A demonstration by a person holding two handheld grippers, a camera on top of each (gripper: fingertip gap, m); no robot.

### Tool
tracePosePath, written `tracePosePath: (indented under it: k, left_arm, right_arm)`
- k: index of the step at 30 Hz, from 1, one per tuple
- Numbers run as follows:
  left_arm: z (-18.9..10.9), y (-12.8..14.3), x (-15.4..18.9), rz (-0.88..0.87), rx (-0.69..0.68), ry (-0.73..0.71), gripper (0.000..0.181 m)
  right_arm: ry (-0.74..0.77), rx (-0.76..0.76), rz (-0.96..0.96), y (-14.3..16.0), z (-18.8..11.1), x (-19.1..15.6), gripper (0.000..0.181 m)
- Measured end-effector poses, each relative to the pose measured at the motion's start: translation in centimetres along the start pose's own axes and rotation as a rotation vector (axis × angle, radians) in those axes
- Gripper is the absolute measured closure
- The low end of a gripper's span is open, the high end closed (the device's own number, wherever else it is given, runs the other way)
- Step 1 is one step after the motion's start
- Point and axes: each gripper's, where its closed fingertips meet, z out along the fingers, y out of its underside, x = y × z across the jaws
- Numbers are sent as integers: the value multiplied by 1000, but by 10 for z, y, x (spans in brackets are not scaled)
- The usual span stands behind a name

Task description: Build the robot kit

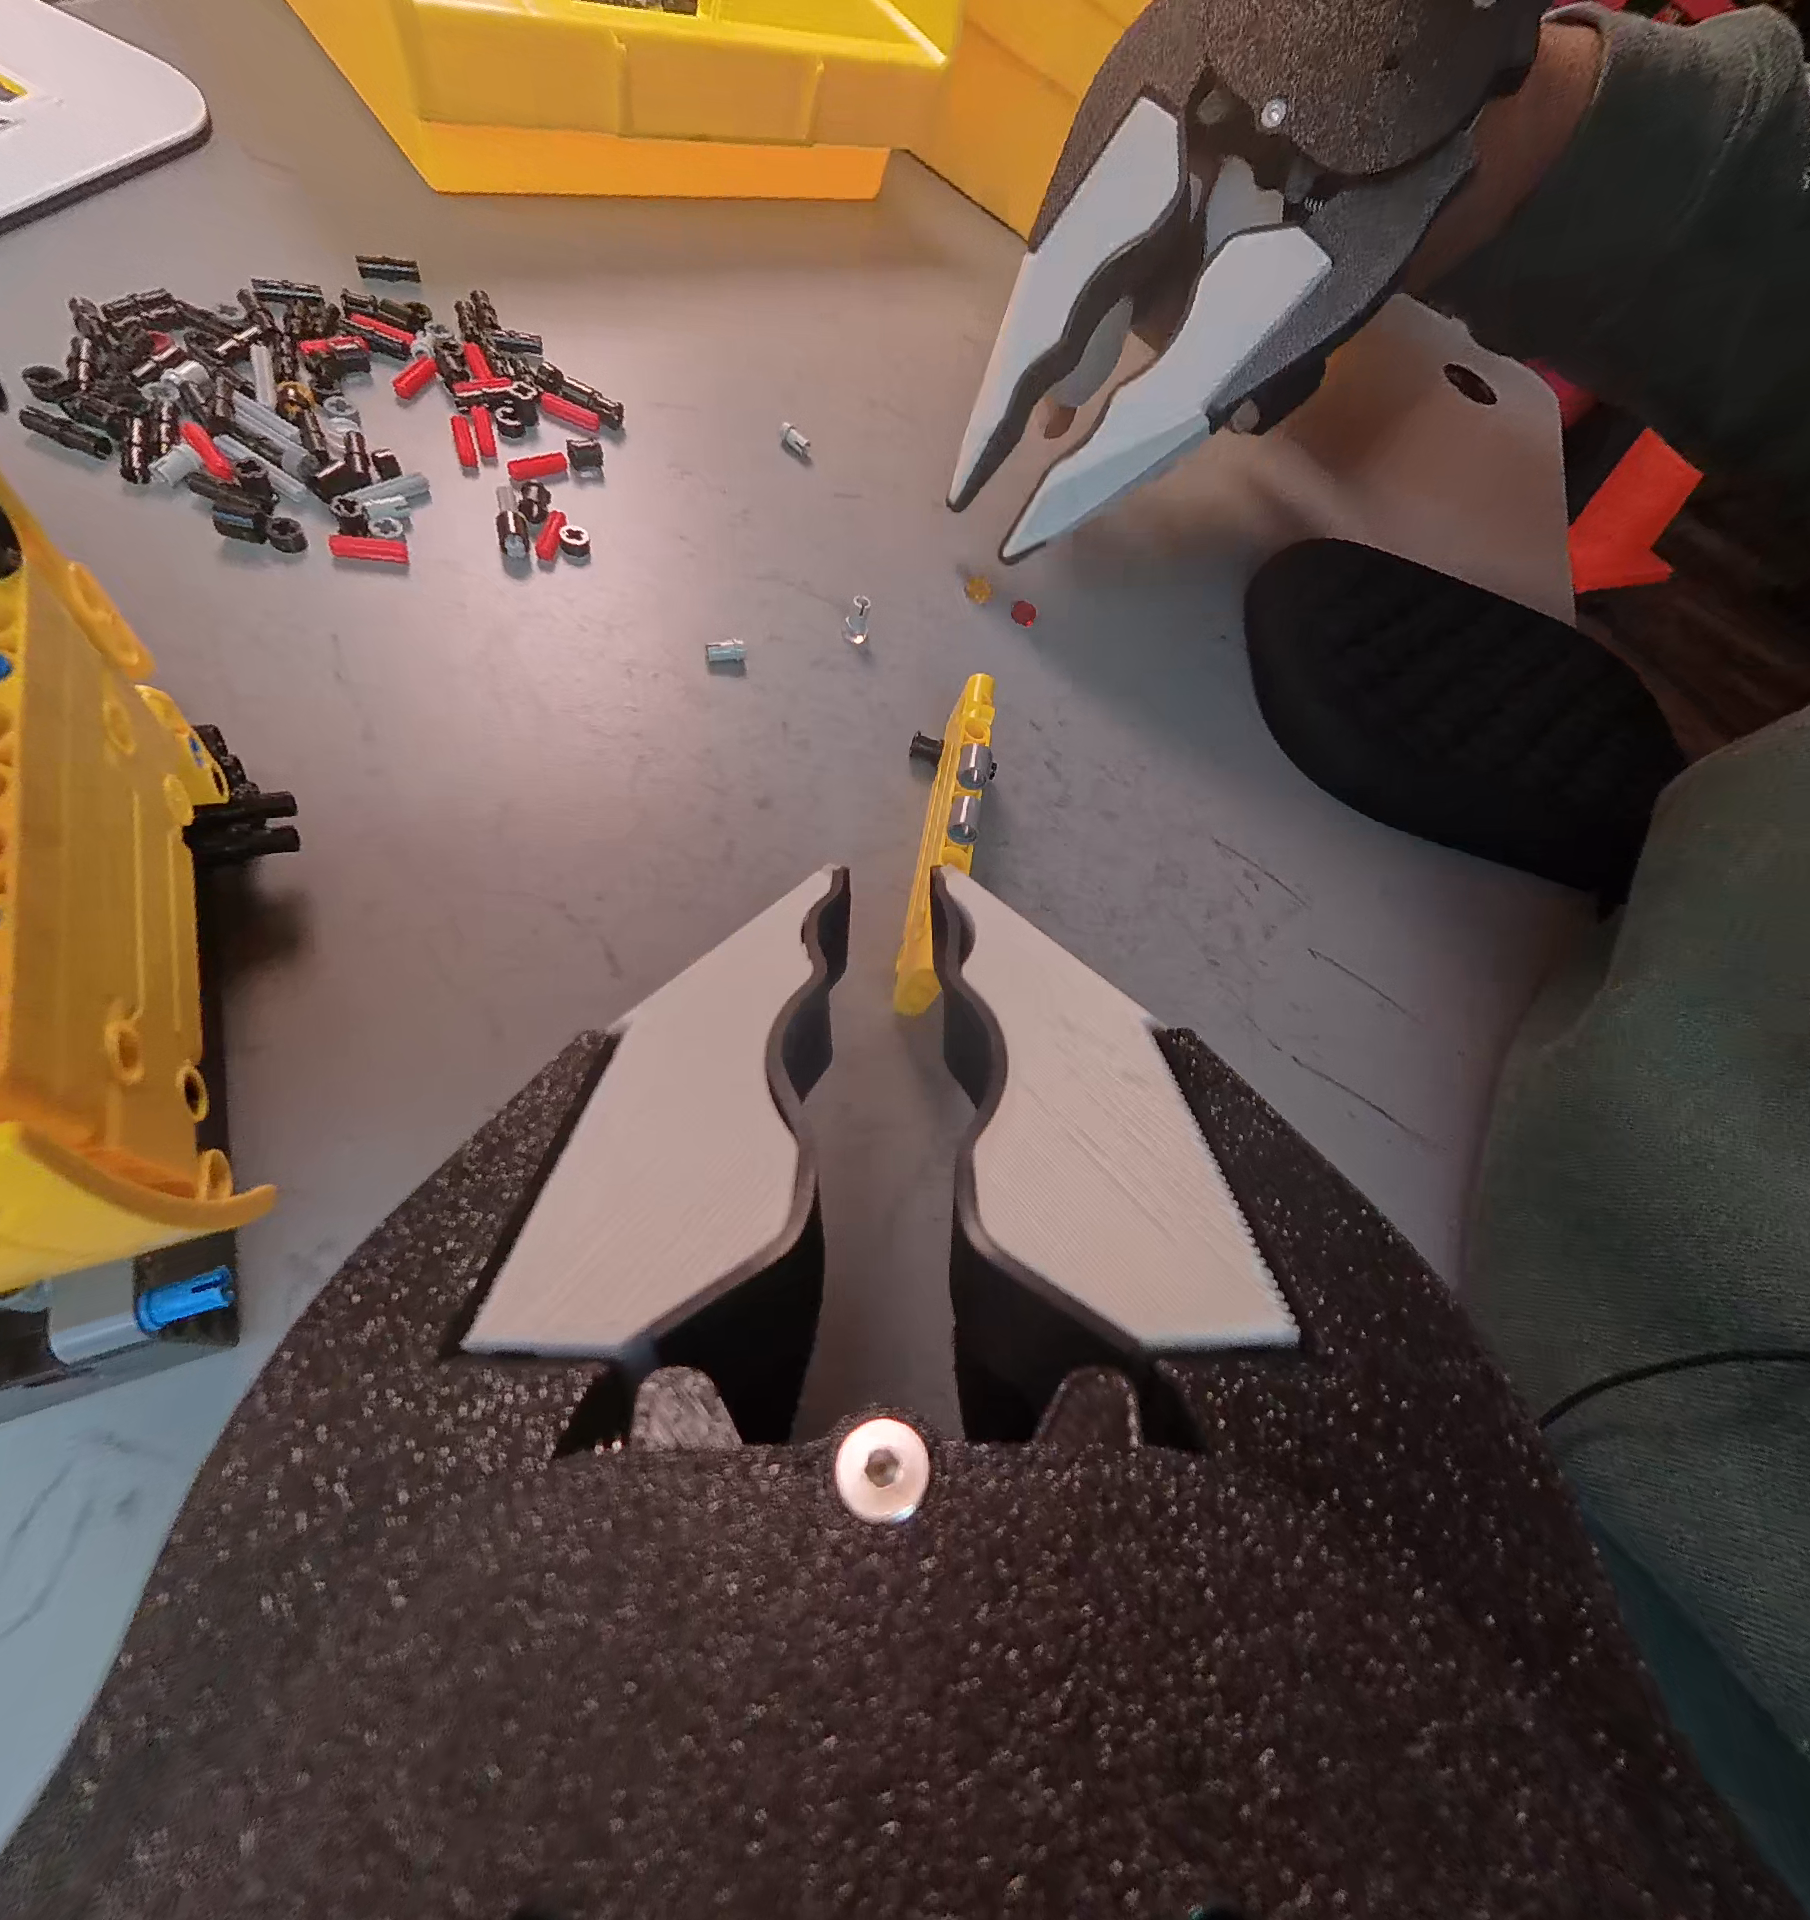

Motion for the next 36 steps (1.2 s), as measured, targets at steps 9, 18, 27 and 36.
tracePosePath:
  k: [9,18,27,36]
  left_arm:
    - [0,1,1,6,-4,4,166]
    - [-1,1,1,7,-3,7,166]
    - [-7,-19,16,71,113,55,166]
    - [-42,-68,55,-453,418,624,161]
  right_arm:
    - [232,65,188,-4,-1,64,165]
    - [200,52,218,-10,19,67,170]
    - [-140,387,85,-74,-12,-7,171]
    - [-263,662,-286,-156,-40,-107,171]
